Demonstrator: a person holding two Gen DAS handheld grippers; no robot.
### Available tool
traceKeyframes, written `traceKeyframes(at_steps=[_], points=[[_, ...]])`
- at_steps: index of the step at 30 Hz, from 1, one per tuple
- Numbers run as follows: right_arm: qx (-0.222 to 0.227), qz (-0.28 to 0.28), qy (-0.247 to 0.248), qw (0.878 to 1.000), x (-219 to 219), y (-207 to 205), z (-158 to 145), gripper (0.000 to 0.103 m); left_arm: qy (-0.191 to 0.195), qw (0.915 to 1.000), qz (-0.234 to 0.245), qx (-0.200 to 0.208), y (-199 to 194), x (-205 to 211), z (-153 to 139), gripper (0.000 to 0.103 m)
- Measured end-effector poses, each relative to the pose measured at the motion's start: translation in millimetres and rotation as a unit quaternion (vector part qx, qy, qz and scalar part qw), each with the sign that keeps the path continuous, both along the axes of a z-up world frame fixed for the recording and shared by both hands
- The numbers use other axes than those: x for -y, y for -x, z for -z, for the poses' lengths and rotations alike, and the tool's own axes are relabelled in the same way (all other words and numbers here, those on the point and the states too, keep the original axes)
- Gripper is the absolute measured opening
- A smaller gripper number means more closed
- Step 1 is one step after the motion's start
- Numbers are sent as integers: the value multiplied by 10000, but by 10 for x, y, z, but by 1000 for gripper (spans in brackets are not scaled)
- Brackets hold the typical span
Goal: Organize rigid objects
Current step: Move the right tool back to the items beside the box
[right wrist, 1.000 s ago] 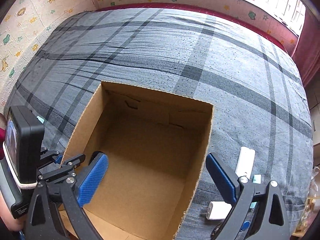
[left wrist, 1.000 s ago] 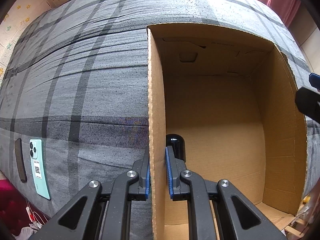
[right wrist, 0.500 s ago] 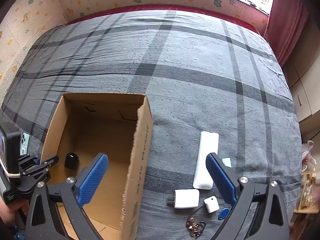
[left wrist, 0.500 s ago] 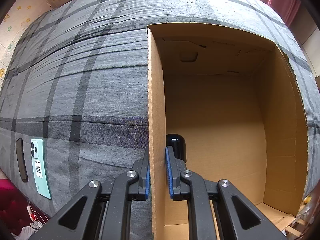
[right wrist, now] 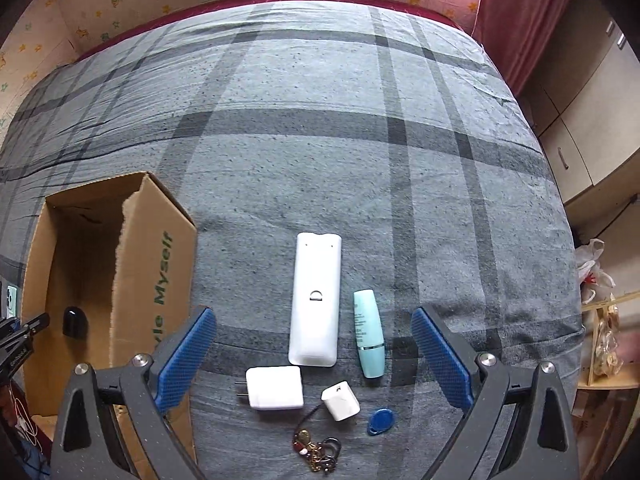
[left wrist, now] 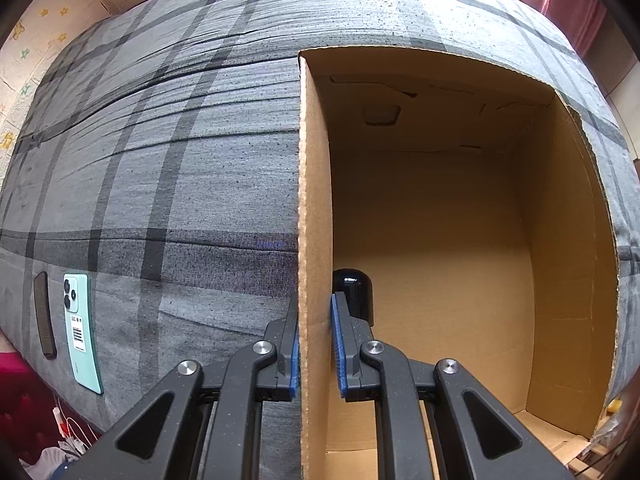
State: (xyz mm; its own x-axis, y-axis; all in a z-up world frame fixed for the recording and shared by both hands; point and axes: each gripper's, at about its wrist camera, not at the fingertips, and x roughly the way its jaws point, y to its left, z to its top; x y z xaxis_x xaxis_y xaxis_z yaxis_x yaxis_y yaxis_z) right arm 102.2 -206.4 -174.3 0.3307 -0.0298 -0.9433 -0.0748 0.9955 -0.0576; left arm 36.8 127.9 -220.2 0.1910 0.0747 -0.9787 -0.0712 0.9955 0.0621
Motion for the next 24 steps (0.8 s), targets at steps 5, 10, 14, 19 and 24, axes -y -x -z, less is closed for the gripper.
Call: traceKeyframes(at_steps=[5,10,14,19,24], points=[[-129,92,114,9998,193,-27,211,100,4,10000,-14,-5,-1,0,0,14],[-319,166,140,9993,353,-63,433,99,-14,10000,-33,-8,-3,-1,5,14],[-450,232,163,9986,467,-94,584,95,-28,10000,-31,-11,-5,1,10,14],[-658,268,112,9974,565,-124,774,87,-26,10000,-47,-18,-6,1,10,14],[-841,232,56,9962,568,-159,935,78,-30,10000,-62,-24,-5,-3,9,14]])
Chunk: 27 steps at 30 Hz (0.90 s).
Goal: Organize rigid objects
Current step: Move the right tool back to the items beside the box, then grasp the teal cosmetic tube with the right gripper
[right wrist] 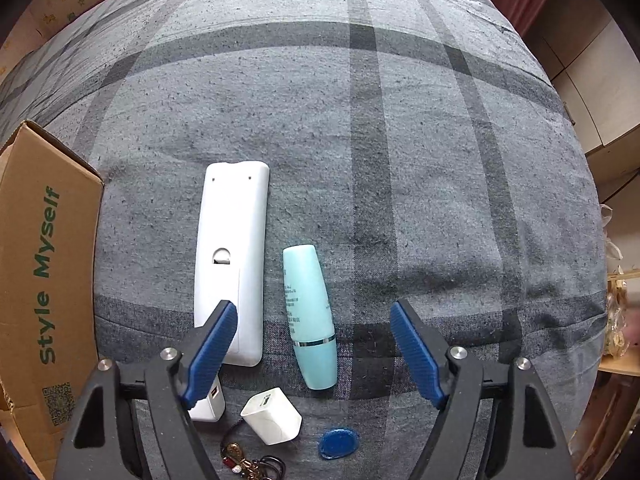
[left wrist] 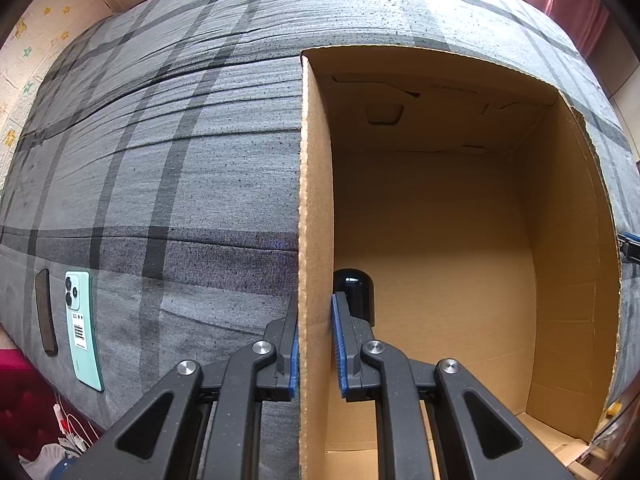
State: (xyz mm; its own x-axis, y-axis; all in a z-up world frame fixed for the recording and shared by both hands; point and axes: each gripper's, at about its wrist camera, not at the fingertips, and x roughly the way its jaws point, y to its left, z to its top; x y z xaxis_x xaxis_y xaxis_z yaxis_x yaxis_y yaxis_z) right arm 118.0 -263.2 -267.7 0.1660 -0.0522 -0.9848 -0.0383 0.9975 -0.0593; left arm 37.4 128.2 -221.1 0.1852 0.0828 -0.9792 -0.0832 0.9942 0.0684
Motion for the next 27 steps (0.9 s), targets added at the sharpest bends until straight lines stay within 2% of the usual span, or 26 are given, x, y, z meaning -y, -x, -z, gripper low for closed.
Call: traceKeyframes(at_steps=[6,8,11,17,27], points=[[-241,38,9,9997,18,-30,174,54,22,10000,-58,-14,-3,-8,6,15],[-340,46,-25,9994,35,-43,234,42,18,10000,-59,-13,-5,-8,8,15],[-466,30,-76,9989,45,-49,313,28,12,10000,-69,-23,-13,-6,11,15],[-457,-68,58,9989,-45,10,285,28,-14,10000,-62,-18,-13,5,17,15],[-346,-22,39,9994,-142,67,55,28,-6,10000,-47,-21,-9,10,9,15]])
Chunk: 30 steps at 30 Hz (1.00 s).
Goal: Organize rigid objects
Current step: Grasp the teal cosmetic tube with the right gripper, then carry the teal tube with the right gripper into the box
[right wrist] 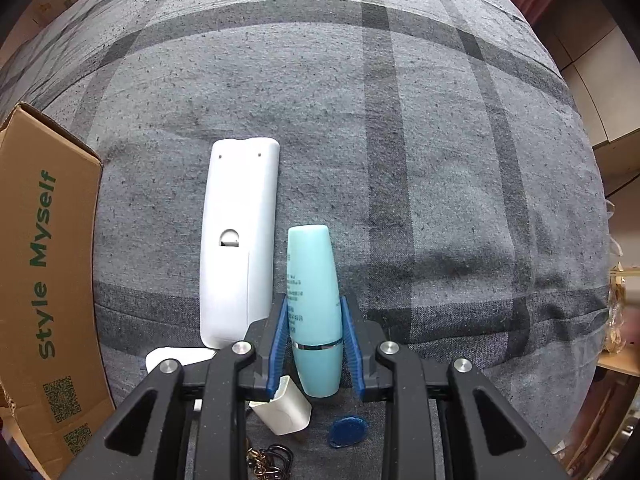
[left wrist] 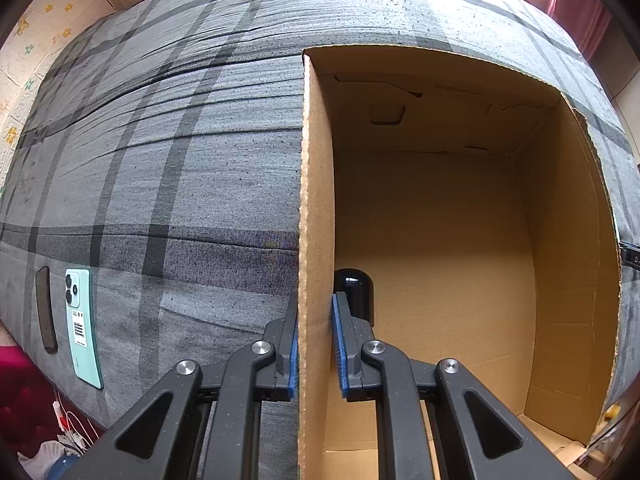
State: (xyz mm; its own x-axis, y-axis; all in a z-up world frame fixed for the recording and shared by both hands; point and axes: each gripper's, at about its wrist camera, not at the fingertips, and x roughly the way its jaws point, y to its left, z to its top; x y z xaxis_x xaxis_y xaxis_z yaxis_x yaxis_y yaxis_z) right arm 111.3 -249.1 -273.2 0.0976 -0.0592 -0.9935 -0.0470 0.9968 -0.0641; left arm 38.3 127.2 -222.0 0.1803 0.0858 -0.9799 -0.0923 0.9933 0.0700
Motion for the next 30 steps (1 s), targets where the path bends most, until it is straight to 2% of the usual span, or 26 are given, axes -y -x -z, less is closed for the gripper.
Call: traceKeyframes(at_steps=[13,22,30], points=[[193,137,-80,9997,-111,78,-445,28,-27,10000,6,2,1,28,-12,15],[404,25,-223,9989,-199,63,-773,28,-43,10000,49,-7,-2,43,-21,15],[563,-196,-337,9977,-485,92,-1023,28,-69,10000,69,18,4,55,-28,15]])
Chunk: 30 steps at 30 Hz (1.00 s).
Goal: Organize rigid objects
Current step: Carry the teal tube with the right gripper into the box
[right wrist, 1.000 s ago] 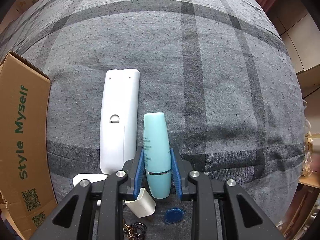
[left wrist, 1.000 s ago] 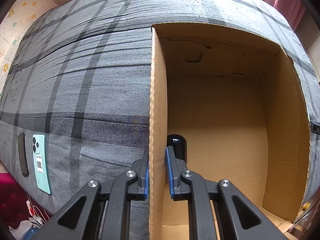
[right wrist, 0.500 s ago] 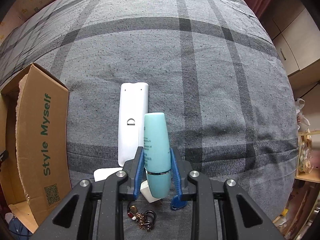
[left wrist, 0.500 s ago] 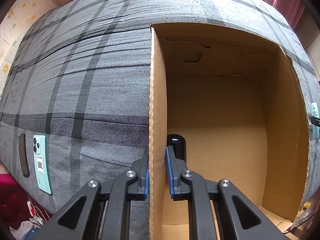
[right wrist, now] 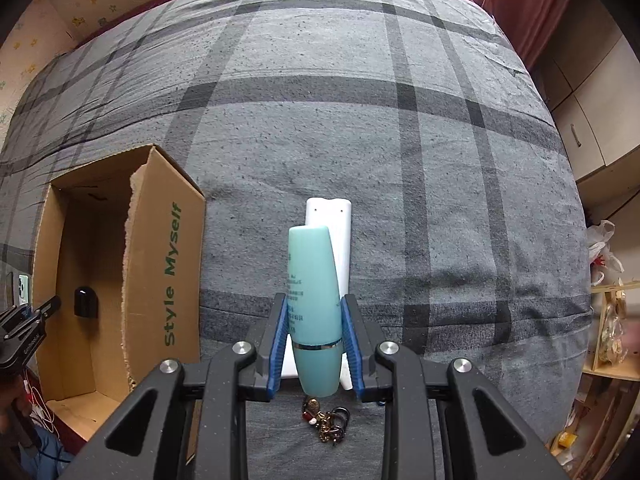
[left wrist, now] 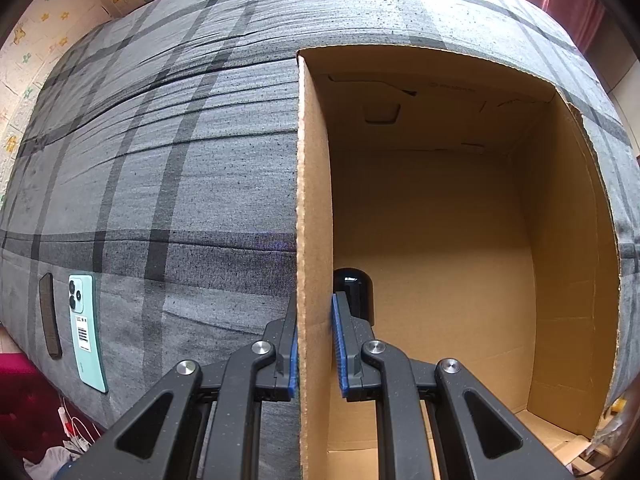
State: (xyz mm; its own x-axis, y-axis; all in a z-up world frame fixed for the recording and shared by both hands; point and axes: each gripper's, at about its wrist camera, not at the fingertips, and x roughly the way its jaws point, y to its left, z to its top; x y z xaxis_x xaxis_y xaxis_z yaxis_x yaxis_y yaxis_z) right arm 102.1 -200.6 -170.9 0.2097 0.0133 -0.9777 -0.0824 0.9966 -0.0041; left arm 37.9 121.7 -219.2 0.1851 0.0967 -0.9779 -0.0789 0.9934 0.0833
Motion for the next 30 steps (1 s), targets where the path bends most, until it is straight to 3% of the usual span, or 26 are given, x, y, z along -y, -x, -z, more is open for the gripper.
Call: traceKeyframes(at_steps=[17,30], points=[[205,-646,-264,9974,-784,-31,-321,28,169,9999,13,-14,-8,-59,9,14],[226,-1218,-474,9912,-1526,15,-311,28,323,9995,70,-3,-4,-96,8,14]])
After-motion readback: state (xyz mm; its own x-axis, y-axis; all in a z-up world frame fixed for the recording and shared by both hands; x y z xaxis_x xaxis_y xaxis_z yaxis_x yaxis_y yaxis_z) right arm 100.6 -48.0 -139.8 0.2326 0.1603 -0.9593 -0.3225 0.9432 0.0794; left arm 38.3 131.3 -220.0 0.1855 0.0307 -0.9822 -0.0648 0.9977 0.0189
